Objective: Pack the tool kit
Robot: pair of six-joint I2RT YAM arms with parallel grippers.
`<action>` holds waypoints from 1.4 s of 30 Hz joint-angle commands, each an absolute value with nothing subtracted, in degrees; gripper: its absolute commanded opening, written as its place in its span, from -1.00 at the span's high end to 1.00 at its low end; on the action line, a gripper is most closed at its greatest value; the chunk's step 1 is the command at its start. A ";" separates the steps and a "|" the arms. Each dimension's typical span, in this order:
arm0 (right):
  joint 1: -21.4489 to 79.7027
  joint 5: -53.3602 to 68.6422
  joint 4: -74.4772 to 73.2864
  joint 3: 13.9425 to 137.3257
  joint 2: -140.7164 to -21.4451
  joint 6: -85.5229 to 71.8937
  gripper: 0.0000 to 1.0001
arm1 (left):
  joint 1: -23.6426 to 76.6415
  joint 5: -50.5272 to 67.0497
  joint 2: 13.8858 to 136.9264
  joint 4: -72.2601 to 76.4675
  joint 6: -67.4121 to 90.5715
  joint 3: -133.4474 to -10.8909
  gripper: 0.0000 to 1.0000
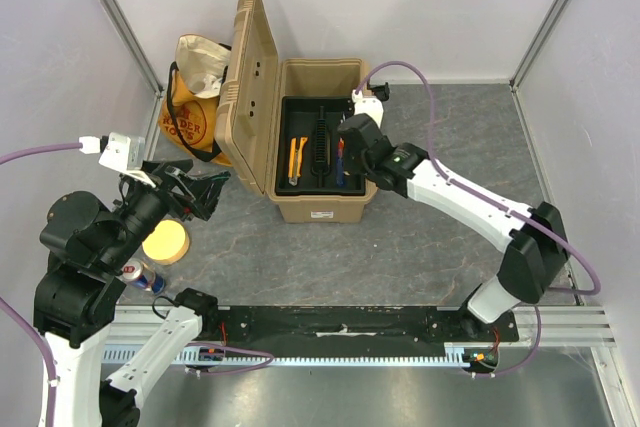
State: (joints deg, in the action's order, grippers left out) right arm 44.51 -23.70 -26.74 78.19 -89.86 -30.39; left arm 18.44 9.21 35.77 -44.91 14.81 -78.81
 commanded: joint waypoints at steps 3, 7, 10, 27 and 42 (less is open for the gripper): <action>45.18 -32.51 -30.76 83.76 -94.12 -31.99 0.89 | 18.28 9.49 34.98 -43.86 15.73 -79.10 -0.77; 45.18 -34.71 -31.02 84.02 -97.55 -32.08 0.81 | 18.46 9.40 34.98 -43.86 15.47 -78.93 -0.77; 45.26 -35.33 -31.46 84.55 -99.49 -32.60 0.72 | 18.37 9.14 34.72 -44.03 15.29 -79.01 -0.77; 46.49 -43.67 -31.73 83.41 -86.32 -34.28 0.08 | 18.37 8.61 34.54 -45.09 14.77 -79.72 -0.77; 25.41 -33.59 -31.91 69.18 -80.14 -38.06 -0.89 | 18.28 9.49 34.45 -45.44 15.73 -80.16 -0.77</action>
State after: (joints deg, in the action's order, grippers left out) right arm 29.17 -41.01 -32.95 72.47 -77.82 -36.69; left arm 18.44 9.15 34.39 -45.45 14.81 -78.81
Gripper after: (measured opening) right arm 0.931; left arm 0.884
